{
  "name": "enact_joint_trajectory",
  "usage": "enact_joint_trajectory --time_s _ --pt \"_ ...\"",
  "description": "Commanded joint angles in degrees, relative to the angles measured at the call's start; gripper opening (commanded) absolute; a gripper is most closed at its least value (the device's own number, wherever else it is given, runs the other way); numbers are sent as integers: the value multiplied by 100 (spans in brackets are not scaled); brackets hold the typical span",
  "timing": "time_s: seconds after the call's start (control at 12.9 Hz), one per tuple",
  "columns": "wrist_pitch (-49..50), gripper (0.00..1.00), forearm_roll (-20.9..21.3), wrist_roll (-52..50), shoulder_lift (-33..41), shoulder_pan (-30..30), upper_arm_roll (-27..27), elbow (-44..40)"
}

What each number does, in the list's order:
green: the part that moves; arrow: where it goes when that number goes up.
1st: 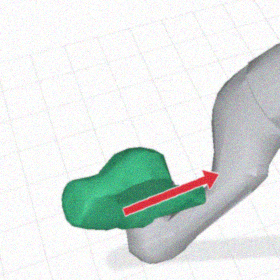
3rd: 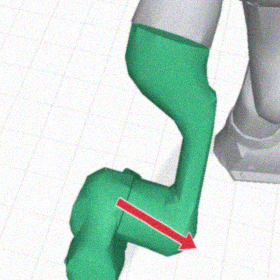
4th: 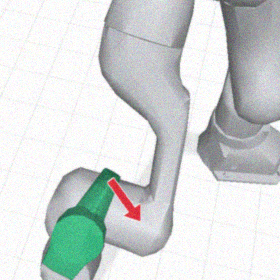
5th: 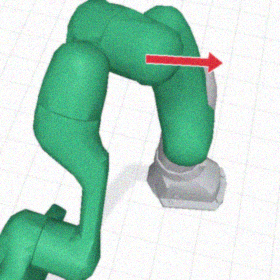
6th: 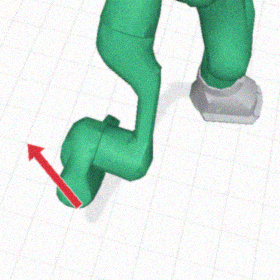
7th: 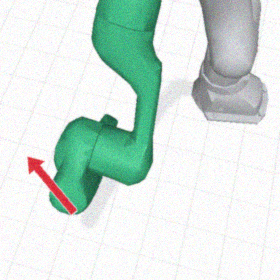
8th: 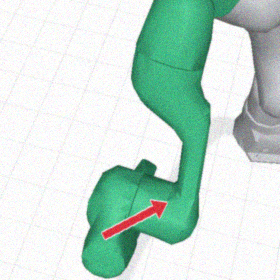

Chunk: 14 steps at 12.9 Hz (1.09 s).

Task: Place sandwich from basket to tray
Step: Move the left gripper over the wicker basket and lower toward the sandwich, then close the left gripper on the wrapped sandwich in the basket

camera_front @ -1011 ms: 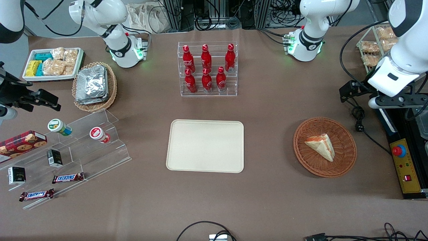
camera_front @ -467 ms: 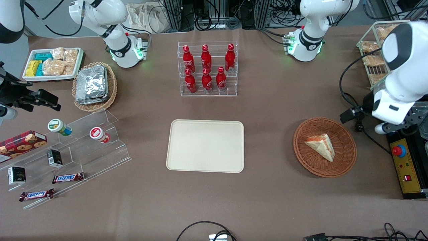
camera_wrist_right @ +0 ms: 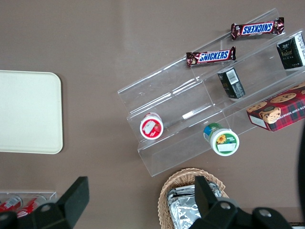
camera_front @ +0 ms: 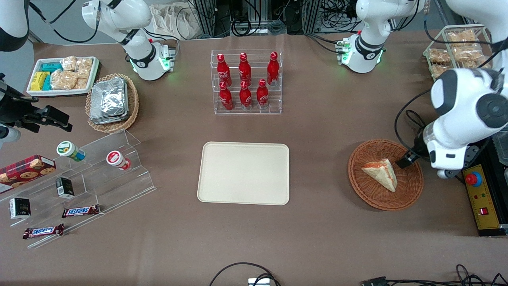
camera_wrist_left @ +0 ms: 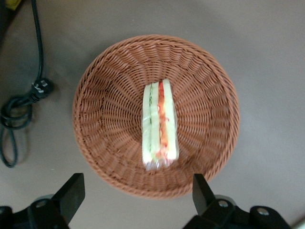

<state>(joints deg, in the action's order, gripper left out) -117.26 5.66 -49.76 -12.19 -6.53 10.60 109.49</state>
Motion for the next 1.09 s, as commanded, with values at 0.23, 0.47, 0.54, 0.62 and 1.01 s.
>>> enact_joint_trajectory --time_s 0.23,0.47,0.54,0.62,1.01 --pt "-841 100 243 -1263 -671 91 4 256" --pt "-1105 100 251 -1405 -934 108 4 335" --pt "-1289 100 251 -1405 -1004 108 4 397" --pt "-1439 99 251 -1405 -1075 134 4 441" --pt "-1484 0 260 -1449 -1093 143 4 424"
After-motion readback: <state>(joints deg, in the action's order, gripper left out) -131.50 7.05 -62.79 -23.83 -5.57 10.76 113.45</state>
